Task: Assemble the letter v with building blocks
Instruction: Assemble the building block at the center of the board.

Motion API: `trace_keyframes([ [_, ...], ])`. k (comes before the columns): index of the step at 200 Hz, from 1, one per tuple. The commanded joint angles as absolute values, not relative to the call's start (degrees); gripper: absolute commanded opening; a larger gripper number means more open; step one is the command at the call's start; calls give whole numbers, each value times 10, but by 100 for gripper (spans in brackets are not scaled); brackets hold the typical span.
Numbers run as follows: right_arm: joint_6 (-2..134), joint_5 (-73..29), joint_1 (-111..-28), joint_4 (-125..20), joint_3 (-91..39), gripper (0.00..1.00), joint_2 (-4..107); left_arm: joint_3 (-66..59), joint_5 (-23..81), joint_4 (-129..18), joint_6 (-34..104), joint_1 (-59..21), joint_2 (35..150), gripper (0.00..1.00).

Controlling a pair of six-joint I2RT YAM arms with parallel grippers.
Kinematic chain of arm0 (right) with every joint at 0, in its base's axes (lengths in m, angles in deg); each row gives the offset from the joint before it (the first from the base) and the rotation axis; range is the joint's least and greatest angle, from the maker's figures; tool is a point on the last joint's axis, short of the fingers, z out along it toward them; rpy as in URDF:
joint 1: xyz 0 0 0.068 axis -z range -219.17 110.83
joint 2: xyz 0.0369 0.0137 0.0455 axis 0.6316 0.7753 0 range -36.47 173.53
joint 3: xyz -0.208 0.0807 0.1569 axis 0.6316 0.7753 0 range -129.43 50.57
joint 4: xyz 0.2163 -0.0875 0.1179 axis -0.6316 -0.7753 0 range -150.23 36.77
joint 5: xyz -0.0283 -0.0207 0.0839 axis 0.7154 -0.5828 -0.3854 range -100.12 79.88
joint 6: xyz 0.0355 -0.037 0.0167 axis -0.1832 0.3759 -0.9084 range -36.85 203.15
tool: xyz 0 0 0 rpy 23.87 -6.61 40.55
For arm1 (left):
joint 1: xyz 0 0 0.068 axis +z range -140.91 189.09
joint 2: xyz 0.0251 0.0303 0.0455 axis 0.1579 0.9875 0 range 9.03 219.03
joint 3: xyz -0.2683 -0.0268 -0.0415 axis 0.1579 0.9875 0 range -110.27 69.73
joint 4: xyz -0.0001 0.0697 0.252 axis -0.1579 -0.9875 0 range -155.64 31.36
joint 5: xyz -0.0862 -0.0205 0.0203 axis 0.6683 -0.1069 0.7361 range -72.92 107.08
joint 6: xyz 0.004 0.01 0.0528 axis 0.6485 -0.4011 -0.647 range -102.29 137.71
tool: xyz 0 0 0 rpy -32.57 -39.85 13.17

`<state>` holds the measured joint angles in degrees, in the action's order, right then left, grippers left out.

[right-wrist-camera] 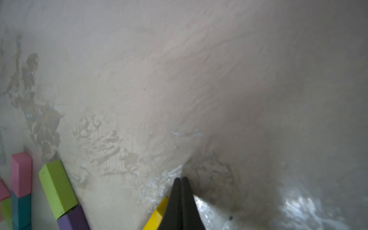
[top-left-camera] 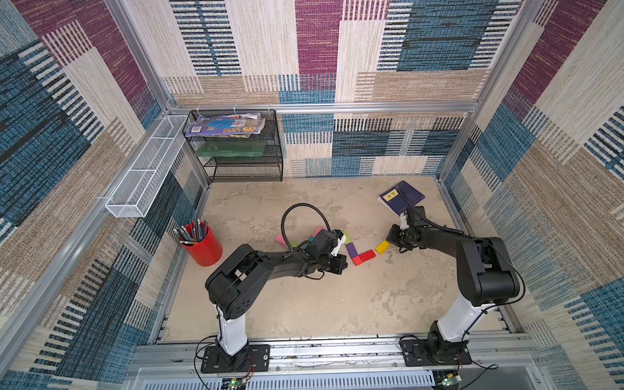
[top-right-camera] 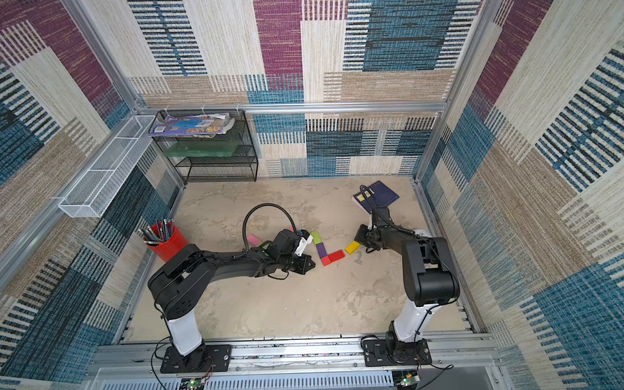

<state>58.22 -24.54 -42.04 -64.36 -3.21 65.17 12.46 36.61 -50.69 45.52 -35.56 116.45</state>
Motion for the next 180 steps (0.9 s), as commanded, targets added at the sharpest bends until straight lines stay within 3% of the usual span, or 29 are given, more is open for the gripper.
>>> trace_keyframes([
  [1,598,-252,-421,-637,-38,3,671,113,357,-520,468,-356,1177,0],
  [180,568,-188,-444,-653,12,4,629,86,361,-542,465,-361,1219,0],
])
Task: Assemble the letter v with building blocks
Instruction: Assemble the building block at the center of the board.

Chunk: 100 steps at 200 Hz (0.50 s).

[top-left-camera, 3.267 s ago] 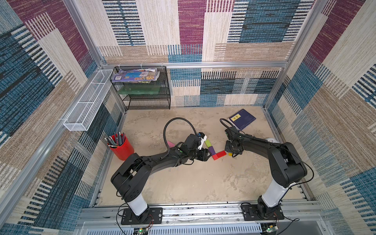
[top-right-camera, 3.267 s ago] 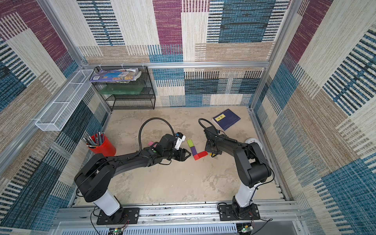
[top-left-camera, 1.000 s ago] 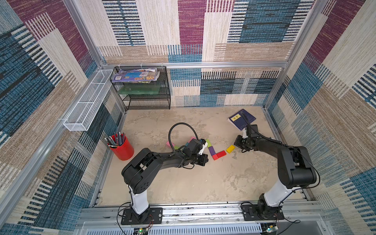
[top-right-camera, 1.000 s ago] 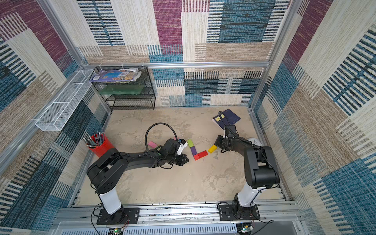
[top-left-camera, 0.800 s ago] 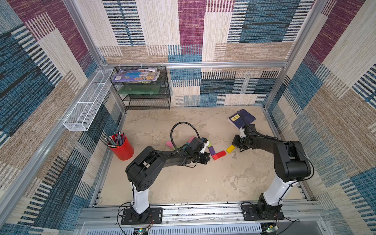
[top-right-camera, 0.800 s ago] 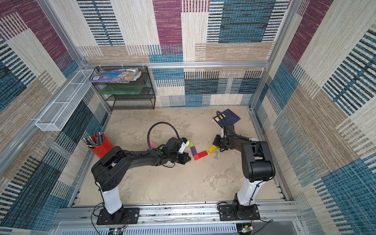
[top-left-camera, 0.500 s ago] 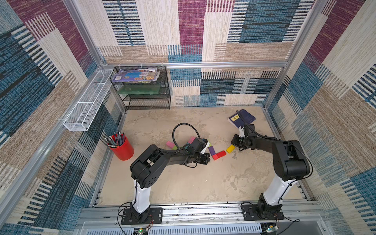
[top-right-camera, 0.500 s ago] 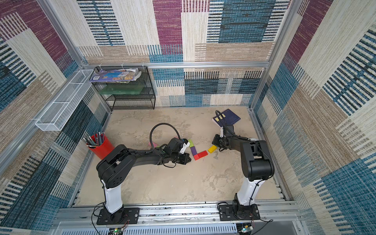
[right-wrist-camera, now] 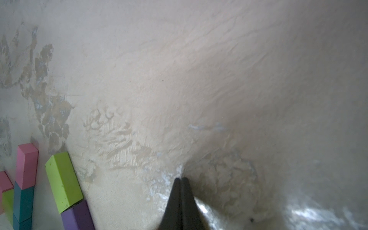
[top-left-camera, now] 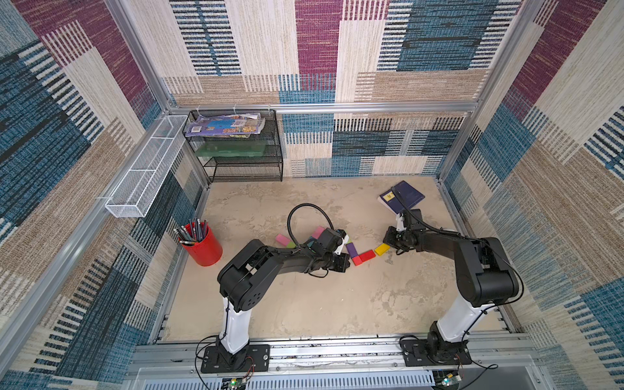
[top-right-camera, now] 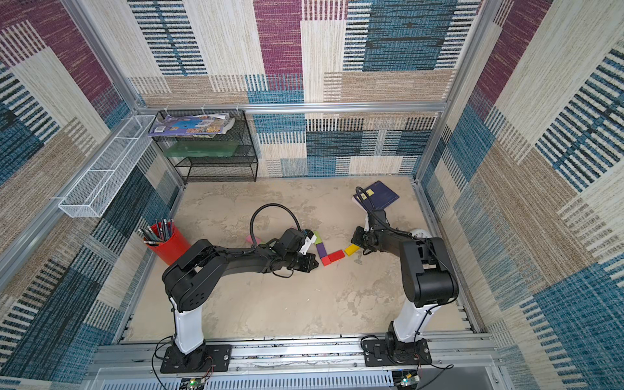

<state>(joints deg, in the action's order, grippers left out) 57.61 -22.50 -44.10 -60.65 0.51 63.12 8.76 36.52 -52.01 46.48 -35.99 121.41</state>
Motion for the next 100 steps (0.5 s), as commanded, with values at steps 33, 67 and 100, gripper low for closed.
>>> trace_keyframes([
  [33,555,-154,-441,-658,32,5,609,87,359,-544,461,-362,1218,0],
  [67,557,-150,-442,-660,38,5,601,85,356,-549,456,-362,1214,0],
  [100,559,-167,-446,-657,45,3,603,85,357,-550,454,-363,1214,0],
])
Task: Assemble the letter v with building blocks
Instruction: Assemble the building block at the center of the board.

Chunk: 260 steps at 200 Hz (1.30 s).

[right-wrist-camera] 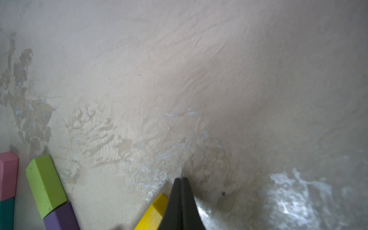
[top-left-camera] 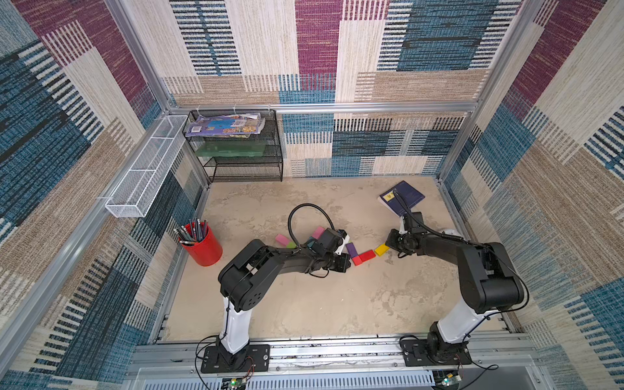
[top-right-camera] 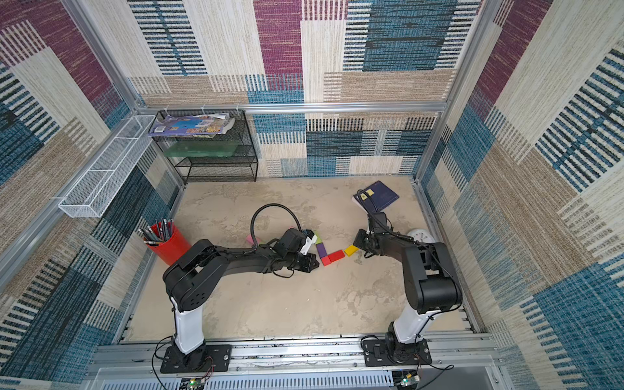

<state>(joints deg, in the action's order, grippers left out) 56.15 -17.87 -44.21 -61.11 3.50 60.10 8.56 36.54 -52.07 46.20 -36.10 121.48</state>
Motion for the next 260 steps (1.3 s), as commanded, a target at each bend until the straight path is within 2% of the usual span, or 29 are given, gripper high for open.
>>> trace_keyframes([
  [1,558,-167,-446,-657,45,3,603,85,357,-550,454,-363,1214,0],
  [186,535,-149,-465,-658,88,4,555,74,367,-556,446,-367,1227,0],
  [233,529,-138,-471,-671,115,8,468,67,364,-568,440,-367,1229,0],
  [260,528,-203,-478,-642,157,9,437,66,363,-567,441,-367,1230,0],
])
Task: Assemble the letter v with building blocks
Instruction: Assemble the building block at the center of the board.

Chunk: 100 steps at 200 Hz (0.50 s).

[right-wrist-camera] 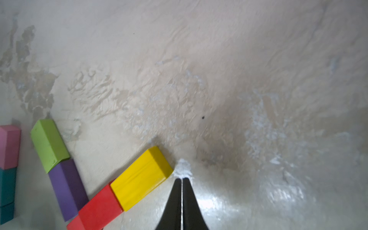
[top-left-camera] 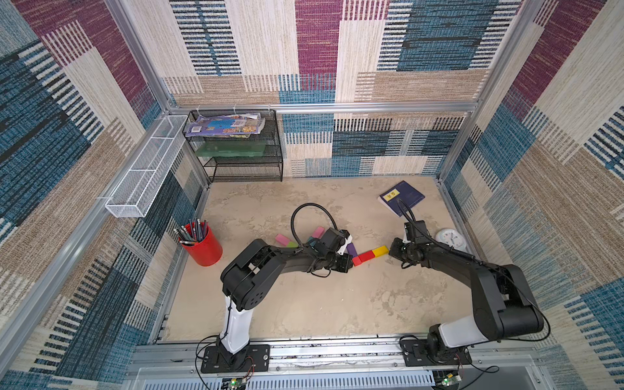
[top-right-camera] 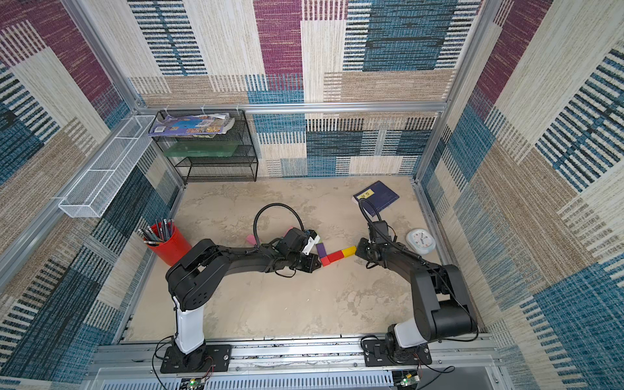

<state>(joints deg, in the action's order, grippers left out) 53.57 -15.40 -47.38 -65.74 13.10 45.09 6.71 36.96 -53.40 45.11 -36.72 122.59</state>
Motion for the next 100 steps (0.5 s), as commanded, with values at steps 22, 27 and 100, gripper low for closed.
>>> trace_keyframes([
  [22,516,-233,-488,-592,198,9,437,68,359,-566,443,-368,1231,0],
  [27,512,-235,-489,-583,205,9,438,68,358,-565,444,-368,1231,0],
  [100,466,-246,-505,-484,246,9,471,66,352,-567,449,-368,1235,0],
])
